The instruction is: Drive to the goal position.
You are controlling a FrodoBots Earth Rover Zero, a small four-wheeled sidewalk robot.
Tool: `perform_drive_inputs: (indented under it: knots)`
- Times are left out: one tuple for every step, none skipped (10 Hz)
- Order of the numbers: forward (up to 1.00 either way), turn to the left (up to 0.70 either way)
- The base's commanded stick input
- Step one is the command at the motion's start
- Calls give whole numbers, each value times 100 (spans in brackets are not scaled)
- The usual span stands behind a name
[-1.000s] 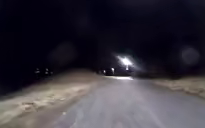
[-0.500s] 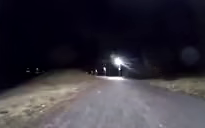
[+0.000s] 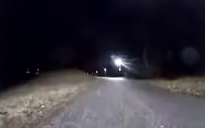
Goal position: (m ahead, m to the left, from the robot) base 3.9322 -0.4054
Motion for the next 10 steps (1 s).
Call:
perform_drive_inputs:
  knots:
    - [100,0]
    - [100,0]
    - [100,0]
    - [100,0]
    - [100,0]
    - [100,0]
    - [100,0]
    - [100,0]
    - [100,0]
    - [100,0]
